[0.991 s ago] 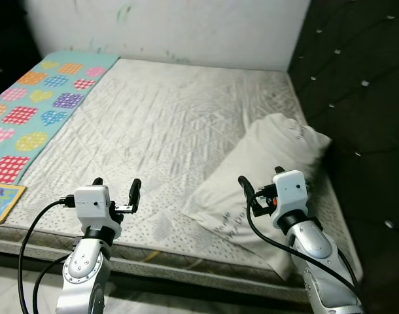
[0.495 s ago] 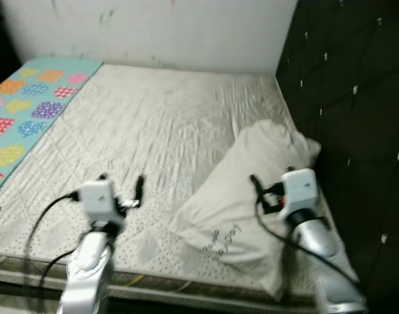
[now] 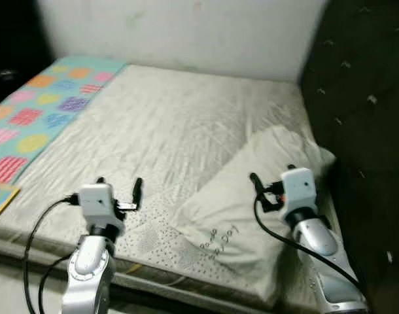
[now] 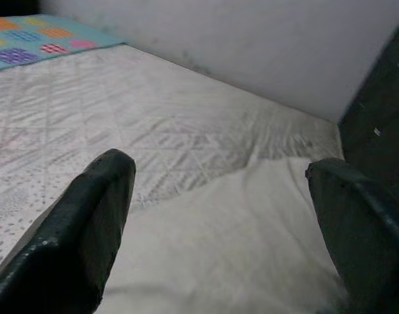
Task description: Clean up the room
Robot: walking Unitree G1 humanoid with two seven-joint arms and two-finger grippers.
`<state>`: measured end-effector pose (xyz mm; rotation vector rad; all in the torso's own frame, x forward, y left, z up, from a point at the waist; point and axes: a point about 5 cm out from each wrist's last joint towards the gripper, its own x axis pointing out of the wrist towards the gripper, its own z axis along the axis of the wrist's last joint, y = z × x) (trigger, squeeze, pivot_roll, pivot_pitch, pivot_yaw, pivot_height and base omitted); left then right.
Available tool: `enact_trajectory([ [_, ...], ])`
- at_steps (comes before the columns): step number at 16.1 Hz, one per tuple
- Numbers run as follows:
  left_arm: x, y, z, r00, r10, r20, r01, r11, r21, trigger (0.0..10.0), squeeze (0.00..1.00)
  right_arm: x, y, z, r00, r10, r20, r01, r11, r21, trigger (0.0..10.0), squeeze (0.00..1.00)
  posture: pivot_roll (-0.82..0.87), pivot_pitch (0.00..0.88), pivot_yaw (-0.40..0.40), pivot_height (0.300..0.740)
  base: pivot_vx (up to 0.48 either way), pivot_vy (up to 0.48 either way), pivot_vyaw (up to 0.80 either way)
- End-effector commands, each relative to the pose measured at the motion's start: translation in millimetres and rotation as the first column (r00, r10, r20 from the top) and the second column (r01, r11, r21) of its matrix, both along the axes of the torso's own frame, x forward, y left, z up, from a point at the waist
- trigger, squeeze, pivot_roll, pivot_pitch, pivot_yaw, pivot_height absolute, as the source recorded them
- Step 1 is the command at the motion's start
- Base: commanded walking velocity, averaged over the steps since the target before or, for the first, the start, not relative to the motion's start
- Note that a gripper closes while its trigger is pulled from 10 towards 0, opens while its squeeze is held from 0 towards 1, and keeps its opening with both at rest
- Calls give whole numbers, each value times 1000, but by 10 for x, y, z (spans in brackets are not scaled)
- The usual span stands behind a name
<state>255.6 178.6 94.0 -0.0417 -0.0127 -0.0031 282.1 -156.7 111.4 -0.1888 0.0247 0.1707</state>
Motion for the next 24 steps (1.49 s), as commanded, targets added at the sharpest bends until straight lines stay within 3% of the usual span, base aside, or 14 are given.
enact_trajectory([
  [1, -6, 54, -6, 1000, 8, -7, -8, 1000, 14, 10000, 0, 11, 29, 3, 1000, 6, -1, -6, 1000, 10, 10000, 0, -204, 12, -12, 740, 0, -480, 0],
  [12, -27, 58, -10, 1000, 23, -8, -23, 1000, -7, 10000, 0, 14, 18, -18, 1000, -9, -18, 10, 999, 41, 10000, 0, -198, 20, -16, 740, 0, -44, -727],
  [20, -41, 73, -19, 999, 43, -21, -44, 998, -37, 10000, 0, 0, 62, -10, 1000, 21, -12, -20, 999, 48, 10000, 0, -196, 22, -19, 740, 0, 0, 0],
  [24, -29, 69, -17, 999, 35, -15, -36, 998, -53, 10000, 0, 7, 46, -3, 1000, 19, -8, -19, 999, 43, 10000, 0, -199, 20, -20, 740, 0, 434, 0],
])
